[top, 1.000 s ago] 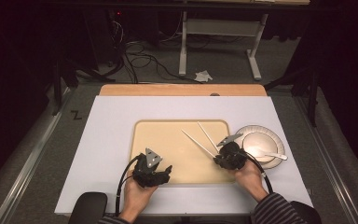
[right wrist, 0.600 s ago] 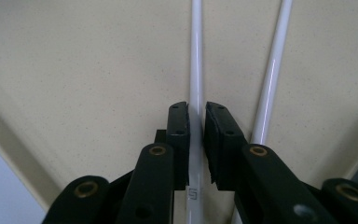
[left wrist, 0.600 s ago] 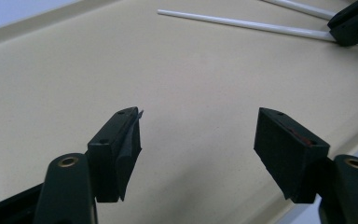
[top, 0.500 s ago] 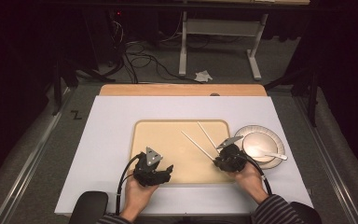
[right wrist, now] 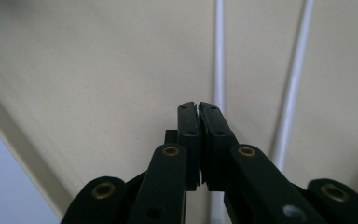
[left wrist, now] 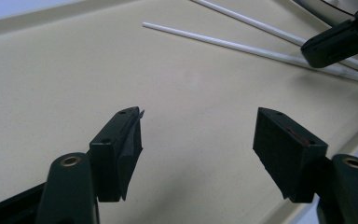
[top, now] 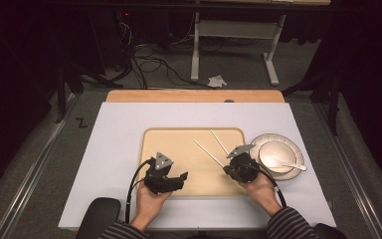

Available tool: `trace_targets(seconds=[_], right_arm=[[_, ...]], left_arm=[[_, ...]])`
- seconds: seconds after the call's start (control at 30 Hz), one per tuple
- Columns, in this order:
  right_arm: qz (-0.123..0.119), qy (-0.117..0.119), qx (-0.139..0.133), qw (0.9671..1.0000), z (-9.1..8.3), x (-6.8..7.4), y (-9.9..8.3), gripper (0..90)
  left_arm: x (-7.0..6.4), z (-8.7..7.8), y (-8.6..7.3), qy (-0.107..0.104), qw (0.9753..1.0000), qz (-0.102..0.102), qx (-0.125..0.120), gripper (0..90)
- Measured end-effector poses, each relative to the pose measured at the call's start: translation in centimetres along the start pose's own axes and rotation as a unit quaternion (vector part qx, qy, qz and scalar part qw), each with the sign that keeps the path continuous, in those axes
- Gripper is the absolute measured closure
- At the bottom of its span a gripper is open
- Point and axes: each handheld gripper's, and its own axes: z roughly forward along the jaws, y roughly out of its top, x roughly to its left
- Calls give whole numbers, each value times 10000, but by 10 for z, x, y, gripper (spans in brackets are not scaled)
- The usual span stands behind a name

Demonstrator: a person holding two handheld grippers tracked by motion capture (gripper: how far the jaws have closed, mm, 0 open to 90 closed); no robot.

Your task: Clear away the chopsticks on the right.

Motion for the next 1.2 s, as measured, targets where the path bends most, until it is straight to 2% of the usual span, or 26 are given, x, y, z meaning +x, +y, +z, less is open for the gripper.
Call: trace_targets(seconds=[0.13, 0.17, 0.27, 0.37, 0.53, 0.7, 0.87, 1.2], right_arm=[[-73, -49, -91, 9999, -4, 0, 0, 900], [-8, -50, -126, 9999, -5, 1, 0, 900], [-104, -119, -180, 9997, -8, 1, 3, 900], [-160, -126, -236, 9995, -8, 4, 6, 900], [-256, 72, -216, 9994, 2, 14, 15, 900], [-271, 89, -187, 9994, 12, 19, 24, 900], [-251, -23, -120, 9996, 19, 19, 28, 899], [67, -254, -139, 9996, 20, 4, 29, 870]], left_arm=[[1, 1, 3, -40, 10000, -30, -54, 327], [2, 1, 3, -56, 10000, -19, -65, 328], [4, 3, 6, -310, 9992, -217, -104, 329], [5, 5, 8, -319, 9992, -232, -95, 329], [5, 9, 10, -389, 9990, -219, -77, 328], [5, 9, 13, -417, 9989, -187, -85, 325], [7, 9, 13, -409, 9989, -212, -79, 324], [7, 6, 12, -294, 9993, -187, -101, 322]])
